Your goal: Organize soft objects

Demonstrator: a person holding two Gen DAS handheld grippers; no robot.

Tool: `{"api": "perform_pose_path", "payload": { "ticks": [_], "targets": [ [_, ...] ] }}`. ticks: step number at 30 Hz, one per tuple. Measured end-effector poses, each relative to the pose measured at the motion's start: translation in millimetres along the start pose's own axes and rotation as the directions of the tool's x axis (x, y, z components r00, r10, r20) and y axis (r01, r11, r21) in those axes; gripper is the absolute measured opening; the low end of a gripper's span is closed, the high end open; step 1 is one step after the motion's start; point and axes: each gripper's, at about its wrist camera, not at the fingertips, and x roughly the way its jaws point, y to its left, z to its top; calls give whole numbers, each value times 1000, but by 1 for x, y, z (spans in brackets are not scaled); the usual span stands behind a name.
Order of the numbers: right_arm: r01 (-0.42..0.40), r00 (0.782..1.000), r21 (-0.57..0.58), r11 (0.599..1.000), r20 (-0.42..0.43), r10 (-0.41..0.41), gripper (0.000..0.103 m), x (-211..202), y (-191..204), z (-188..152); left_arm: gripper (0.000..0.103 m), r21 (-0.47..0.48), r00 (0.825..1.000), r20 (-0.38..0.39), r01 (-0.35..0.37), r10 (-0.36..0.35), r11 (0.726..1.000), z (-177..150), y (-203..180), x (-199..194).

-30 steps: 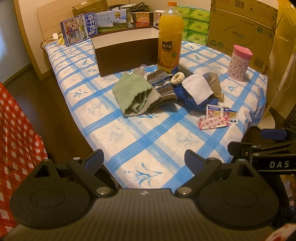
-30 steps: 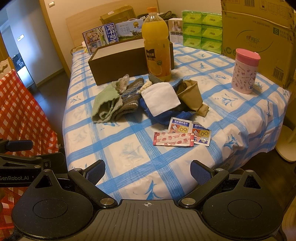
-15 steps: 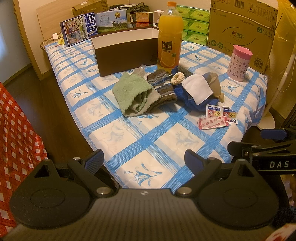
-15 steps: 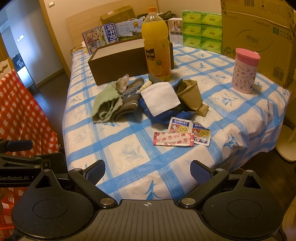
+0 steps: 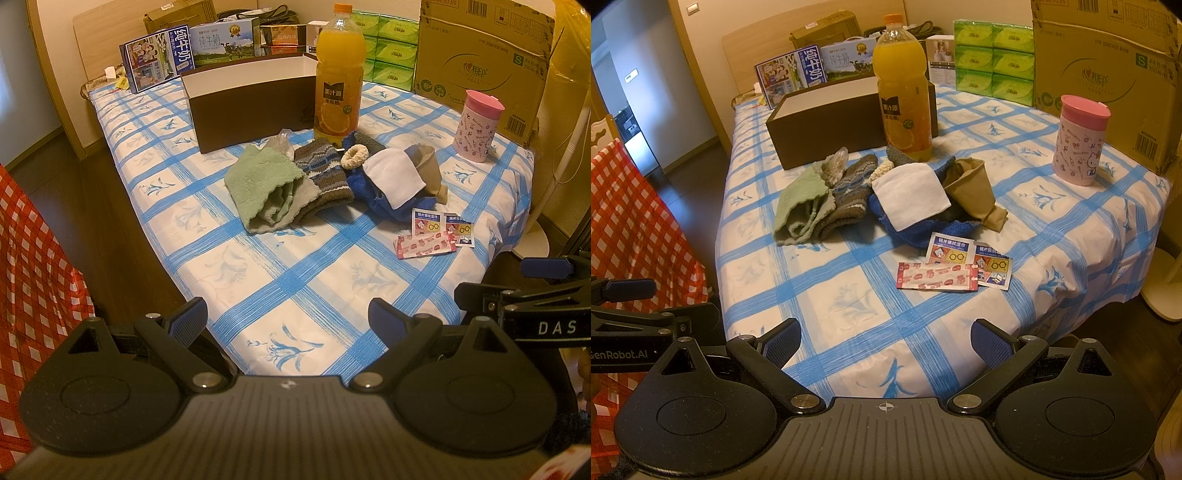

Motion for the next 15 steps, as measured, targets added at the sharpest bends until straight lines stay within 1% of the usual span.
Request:
{"api": "perform_pose_path", "payload": {
  "ticks": [15],
  "targets": [
    [-1,1000,3,1000,-3,1,98,2,-1,0,93,0,1000,0,-1,1,1000,0,0,0]
  ]
}}
